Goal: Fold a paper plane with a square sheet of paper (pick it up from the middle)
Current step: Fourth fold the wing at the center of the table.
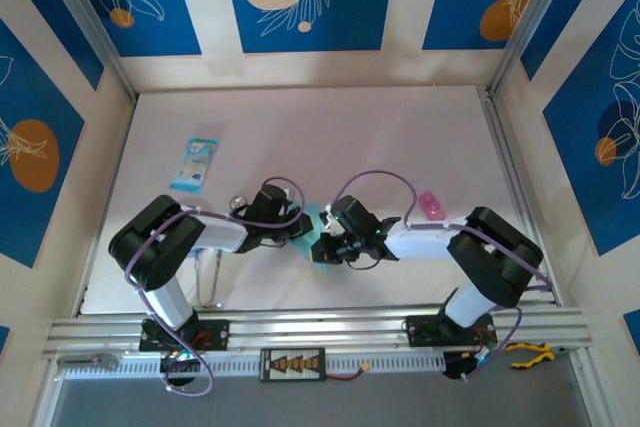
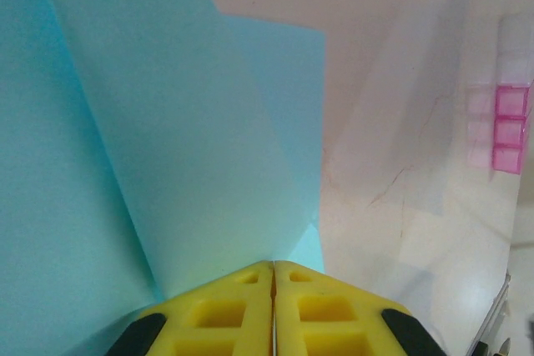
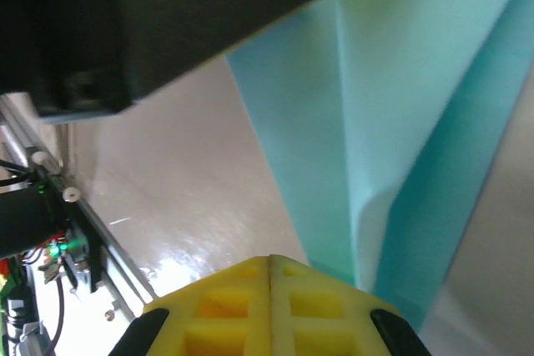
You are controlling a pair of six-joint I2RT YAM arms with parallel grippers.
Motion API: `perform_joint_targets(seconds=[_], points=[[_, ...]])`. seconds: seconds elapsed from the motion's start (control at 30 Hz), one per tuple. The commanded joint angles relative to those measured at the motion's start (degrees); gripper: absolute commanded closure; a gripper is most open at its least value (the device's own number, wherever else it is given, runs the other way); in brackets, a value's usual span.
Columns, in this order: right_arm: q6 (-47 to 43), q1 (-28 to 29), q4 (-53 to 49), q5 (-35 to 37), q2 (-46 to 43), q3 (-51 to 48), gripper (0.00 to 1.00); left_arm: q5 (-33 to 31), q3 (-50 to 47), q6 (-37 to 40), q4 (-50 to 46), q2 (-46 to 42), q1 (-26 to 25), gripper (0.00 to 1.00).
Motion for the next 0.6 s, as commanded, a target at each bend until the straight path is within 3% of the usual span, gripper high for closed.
perform_joint_targets(seconds=[0.0,0.57], points=[[0.7,0.38,-2.22,1.9,0.98,-0.38,0.97,-1.63,-1.12,0.48,-3.1,1.81,0.2,0.91],[6.9,2.84,6.18,0.68,-4.87,-14.29,0.98,-2.76,-1.55,-0.13,-3.74,1.45,0.27,0.91]])
